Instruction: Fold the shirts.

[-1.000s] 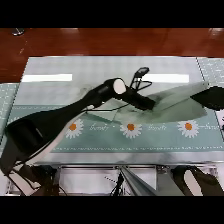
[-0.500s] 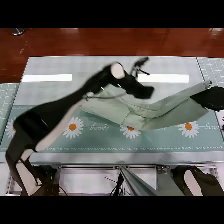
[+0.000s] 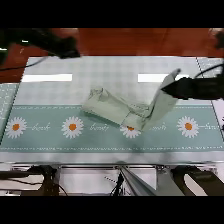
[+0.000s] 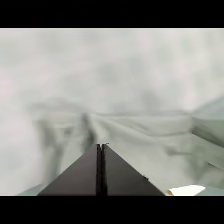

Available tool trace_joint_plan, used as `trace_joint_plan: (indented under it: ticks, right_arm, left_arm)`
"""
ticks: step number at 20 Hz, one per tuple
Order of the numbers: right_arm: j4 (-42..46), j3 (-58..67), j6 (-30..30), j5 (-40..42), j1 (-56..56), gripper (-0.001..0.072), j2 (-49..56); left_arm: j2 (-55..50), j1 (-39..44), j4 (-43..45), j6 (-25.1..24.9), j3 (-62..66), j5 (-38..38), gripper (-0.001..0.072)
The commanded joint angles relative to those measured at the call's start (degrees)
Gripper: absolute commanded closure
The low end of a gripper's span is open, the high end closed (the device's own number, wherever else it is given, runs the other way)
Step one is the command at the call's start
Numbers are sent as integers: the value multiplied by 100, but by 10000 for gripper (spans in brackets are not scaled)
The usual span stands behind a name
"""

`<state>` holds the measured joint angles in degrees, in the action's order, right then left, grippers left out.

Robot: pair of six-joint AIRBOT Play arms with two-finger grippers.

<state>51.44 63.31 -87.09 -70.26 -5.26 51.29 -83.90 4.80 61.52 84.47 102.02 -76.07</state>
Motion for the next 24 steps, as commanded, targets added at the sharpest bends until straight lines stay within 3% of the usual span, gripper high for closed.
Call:
trace_joint_plan:
  ticks: [1,5,9,12,15,16,17,18,20,24]
  right_arm:
    - [-173,525,-37,979,-1333,690,1237]
    - [-164,1523,55,1694,-2347,689,3025]
    - [-280,2387,0,1648,-2553,689,4350]
    - [-614,2638,-35,1646,-2553,689,4846]
    - [-990,2638,-22,1672,-2557,689,5016]
    - [-1154,2638,57,1676,-2555,616,5060]
    - [-1283,2638,70,1690,-2555,316,5084]
    - [-1388,2640,155,1639,-2527,89,5069]
    - [-1515,2649,345,1080,-2376,91,4920]
    - [-1368,2649,621,-330,-1534,92,3945]
  left_arm:
    - [1838,-732,787,-15,-925,367,680]
    - [4238,-688,761,9,-2949,568,679]
    - [5936,-702,765,610,-5027,654,680]
    - [6476,-702,748,994,-6129,820,679]
    - [6408,-699,457,992,-6697,992,680]
    - [6363,-699,339,992,-6824,1161,679]
    - [6299,-699,138,992,-6937,1370,679]
    - [6227,-699,-155,968,-7027,1587,680]
    - [6063,-699,-627,782,-7106,1928,680]
    - [5908,-699,-761,608,-7108,2107,679]
